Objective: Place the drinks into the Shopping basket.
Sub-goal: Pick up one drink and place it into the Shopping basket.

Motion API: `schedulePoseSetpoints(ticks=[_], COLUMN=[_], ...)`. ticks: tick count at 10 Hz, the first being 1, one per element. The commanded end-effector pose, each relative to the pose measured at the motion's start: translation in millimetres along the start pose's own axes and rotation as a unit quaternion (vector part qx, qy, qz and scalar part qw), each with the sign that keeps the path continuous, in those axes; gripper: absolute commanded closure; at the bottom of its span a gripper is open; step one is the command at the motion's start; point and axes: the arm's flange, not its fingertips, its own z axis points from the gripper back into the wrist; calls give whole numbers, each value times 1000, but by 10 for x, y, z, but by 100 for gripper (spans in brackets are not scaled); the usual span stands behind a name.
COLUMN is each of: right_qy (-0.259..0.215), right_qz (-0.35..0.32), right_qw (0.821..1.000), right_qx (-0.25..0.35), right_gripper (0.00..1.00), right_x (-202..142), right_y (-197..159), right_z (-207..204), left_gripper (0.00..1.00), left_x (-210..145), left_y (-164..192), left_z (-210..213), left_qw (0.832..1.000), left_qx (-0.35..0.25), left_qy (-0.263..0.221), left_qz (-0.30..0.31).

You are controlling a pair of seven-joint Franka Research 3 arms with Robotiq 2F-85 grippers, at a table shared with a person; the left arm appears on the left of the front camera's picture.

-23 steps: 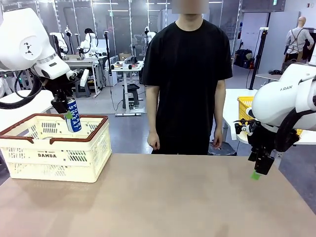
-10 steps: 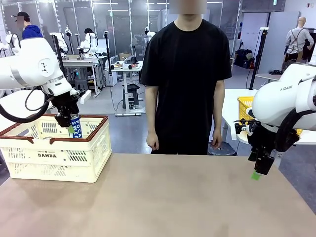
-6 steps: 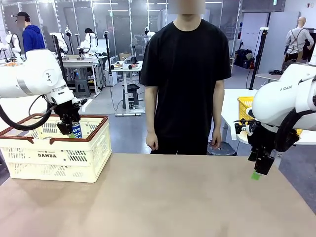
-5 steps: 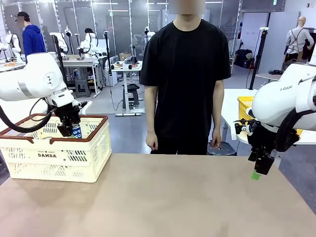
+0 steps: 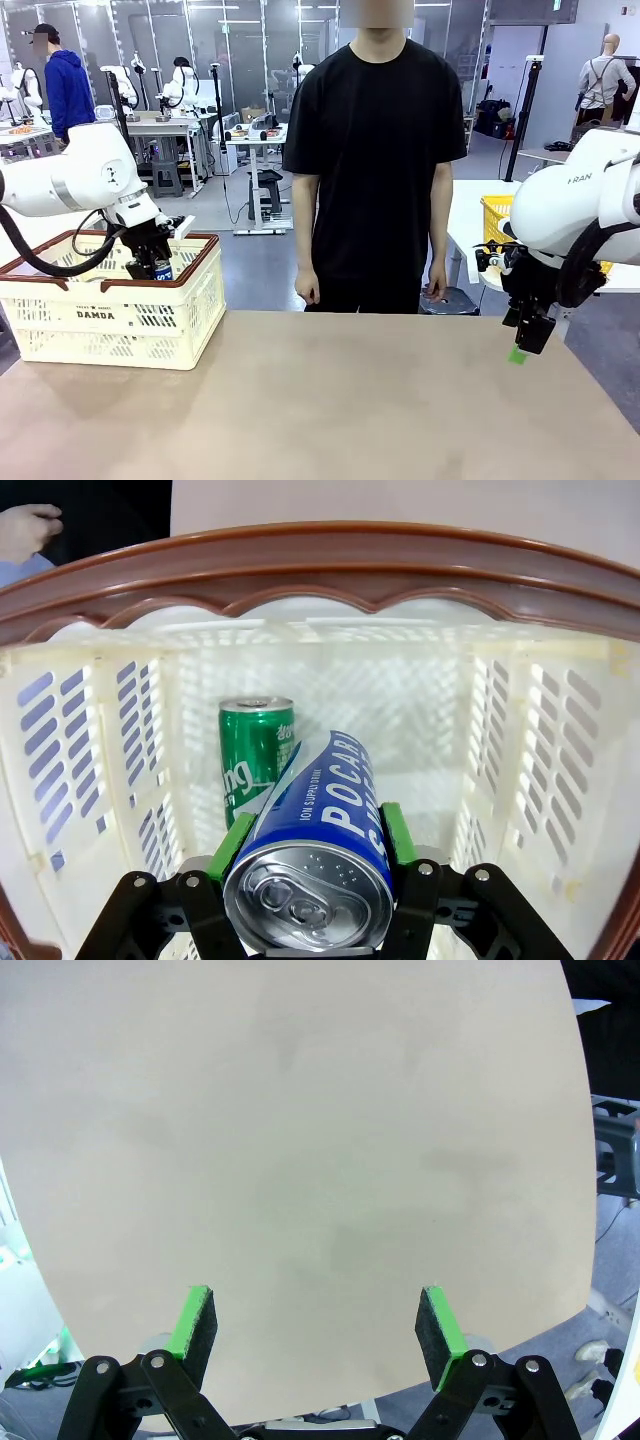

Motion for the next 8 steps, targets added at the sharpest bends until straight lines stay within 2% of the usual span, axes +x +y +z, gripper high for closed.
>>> schedulePoseSetpoints(ticks=[1, 8], right_qy=[2, 2], right_qz=[0, 0], right_qw=[1000, 1000], right_qx=[0, 0], right_gripper=[0, 0], right_x=[-7, -7], right_y=[7, 7], right_z=[-5, -5], left_gripper=[41, 41], left_x=[-39, -97], left_y=[89, 97], left_z=[-54, -318], left_qw=[1000, 999], left_qx=[1, -22], left_qy=[-21, -13], left_qz=[-14, -21])
